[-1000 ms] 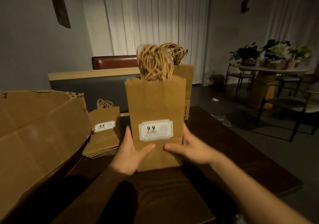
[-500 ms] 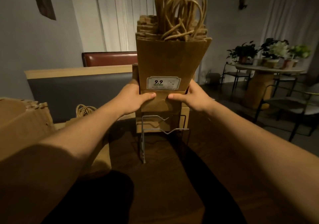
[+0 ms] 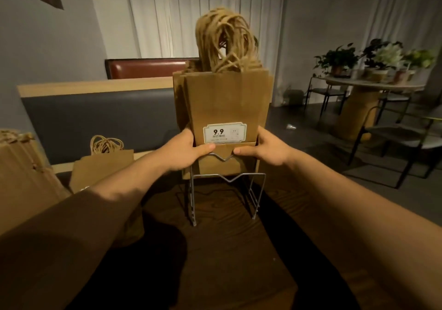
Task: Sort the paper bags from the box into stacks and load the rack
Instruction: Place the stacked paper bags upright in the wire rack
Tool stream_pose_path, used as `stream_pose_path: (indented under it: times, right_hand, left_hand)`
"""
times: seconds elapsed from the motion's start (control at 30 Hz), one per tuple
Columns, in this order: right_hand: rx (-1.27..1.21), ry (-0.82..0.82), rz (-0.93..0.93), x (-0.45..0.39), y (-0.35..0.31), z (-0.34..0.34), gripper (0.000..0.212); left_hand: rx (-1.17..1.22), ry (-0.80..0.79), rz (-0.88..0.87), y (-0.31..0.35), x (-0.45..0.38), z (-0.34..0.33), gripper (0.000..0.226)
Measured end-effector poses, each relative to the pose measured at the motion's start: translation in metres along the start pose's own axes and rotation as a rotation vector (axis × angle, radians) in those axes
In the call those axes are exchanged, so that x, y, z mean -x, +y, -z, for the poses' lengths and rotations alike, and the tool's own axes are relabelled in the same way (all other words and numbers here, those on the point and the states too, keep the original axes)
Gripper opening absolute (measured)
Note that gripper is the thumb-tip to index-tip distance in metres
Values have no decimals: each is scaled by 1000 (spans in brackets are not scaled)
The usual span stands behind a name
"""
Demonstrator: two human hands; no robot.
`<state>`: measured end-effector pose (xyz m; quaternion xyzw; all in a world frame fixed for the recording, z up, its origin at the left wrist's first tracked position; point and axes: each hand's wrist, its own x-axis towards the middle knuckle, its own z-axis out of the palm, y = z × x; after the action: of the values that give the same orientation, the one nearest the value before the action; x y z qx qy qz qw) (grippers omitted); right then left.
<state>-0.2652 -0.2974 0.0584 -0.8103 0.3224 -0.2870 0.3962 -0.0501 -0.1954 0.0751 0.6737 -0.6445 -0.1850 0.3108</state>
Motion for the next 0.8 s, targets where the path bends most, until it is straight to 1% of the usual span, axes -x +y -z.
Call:
stream_pose_path:
  times: [0.03, 0.1, 0.17, 0.23, 0.3, 0.37, 0.43, 0.47, 0.53, 0.57, 0.63, 0.67, 0.73, 0.77, 0.8]
  right_hand:
    - [-7, -23, -35, -2, 1, 0, 74]
    - [-41, -73, -97, -3, -1, -3, 69]
    - [-86, -52, -146, 0, -2, -9, 63]
    - [-112, -7, -173, 5, 1, -16, 64]
    - [-116, -24, -207, 11, 2, -18, 64]
    - [-163, -44, -264, 20, 4, -16, 56]
    - [-235, -81, -316, 29, 5, -15, 41]
    - [-248, -96, -325, 33, 7, -16, 37]
    - [-224, -92, -320, 36, 9, -16, 37]
    - [-203, -67, -303, 37, 6, -17, 33]
    - [-108, 8, -232, 38, -6, -15, 27]
    - [-63, 59, -189, 36, -12, -15, 28]
    - [-31, 172, -123, 35, -25, -15, 32]
    - [-36, 217, -97, 35, -32, -16, 34]
    - [-48, 242, -83, 33, -36, -18, 35]
  left_hand:
    - [0, -5, 20, -2, -2, 1, 68]
    - [-19, -36, 62, -4, -3, 2, 69]
    - [-4, -59, 106, -4, -3, 0, 67]
    - [92, -77, 145, -6, -3, -3, 65]
    - [213, -104, 209, -9, -1, -8, 56]
    - [287, -122, 299, -10, 0, -13, 44]
    - [350, -128, 380, -10, 3, -16, 48]
    - [384, -139, 399, -11, 3, -17, 50]
    - [385, -162, 400, -10, 6, -16, 41]
    - [351, -154, 398, -9, 8, -14, 36]
    - [259, -84, 398, -7, 10, -9, 36]
    - [226, -41, 391, -5, 12, -6, 44]
    - [173, 54, 358, 3, 16, 2, 65]
    - [175, 101, 339, 7, 19, 5, 69]
    - [231, 143, 307, 13, 22, 6, 64]
